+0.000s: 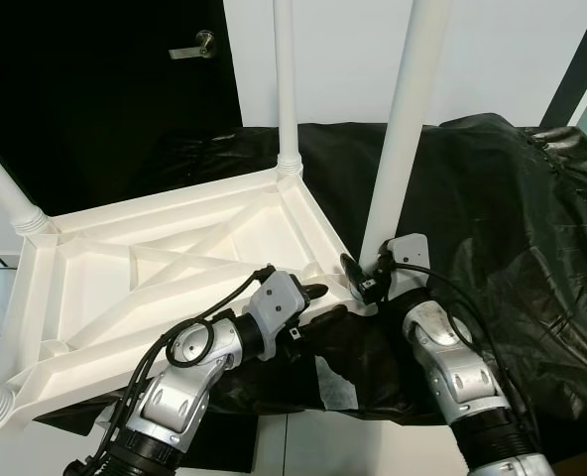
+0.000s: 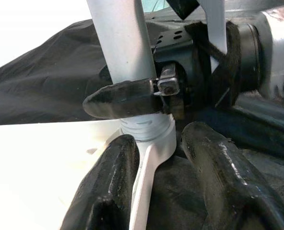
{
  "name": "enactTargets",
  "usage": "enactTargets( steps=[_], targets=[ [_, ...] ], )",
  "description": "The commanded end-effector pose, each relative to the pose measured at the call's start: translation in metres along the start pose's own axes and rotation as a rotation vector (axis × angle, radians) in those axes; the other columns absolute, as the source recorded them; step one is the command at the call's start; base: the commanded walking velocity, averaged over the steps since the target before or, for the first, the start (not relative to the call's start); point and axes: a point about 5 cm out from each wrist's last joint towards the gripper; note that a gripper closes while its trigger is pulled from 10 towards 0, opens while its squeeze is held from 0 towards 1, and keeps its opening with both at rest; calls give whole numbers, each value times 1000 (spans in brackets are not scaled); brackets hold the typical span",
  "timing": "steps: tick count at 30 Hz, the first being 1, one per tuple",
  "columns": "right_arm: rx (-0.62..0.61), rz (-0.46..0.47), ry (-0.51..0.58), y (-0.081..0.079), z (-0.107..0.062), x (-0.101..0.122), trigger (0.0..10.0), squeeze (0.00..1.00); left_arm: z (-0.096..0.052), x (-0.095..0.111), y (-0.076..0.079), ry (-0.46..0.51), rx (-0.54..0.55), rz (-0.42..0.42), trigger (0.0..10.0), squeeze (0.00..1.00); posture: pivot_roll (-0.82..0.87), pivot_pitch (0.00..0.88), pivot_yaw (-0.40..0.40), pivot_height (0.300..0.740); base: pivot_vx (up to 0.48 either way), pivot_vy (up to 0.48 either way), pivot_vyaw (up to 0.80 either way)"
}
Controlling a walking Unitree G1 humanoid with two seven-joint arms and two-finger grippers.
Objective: Building children table
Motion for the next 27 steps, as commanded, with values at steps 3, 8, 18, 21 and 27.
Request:
enactTargets(
  steps=[3, 8, 18, 21, 27],
  targets=[
    [-148, 29, -133, 0, -7, -19, 10000, 0, -3, -1, -6, -11, 26, 3, 10000, 0, -37, 0, 49, 740, 0, 0, 0],
    [-155, 39, -129, -3, -7, -16, 10000, 0, -3, 0, -8, -7, 32, 6, 10000, 0, -43, 0, 54, 740, 0, 0, 0],
    [-120, 19, -74, 0, -6, -6, 10000, 231, 1, 4, -12, 6, 30, 15, 10000, 0, -60, 0, 62, 740, 0, 0, 0],
    [-83, 11, -37, 4, -7, -1, 10000, 1000, 2, 4, -12, 6, 27, 16, 10000, 0, -62, 0, 56, 740, 0, 0, 0],
    [111, 7, 62, 19, -18, 3, 10000, 0, 1, 3, -10, 10, 37, 10, 10000, 0, -52, 0, 40, 740, 0, 0, 0]
  ],
)
Point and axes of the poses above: a point about 5 cm out from each wrist's last joint towards the gripper, its own z axis pointing out of the wrist towards the gripper, its own x axis along the axis of the wrist's last joint, y = z × x, and after that the axes turned 13 degrees about -z, right-handed
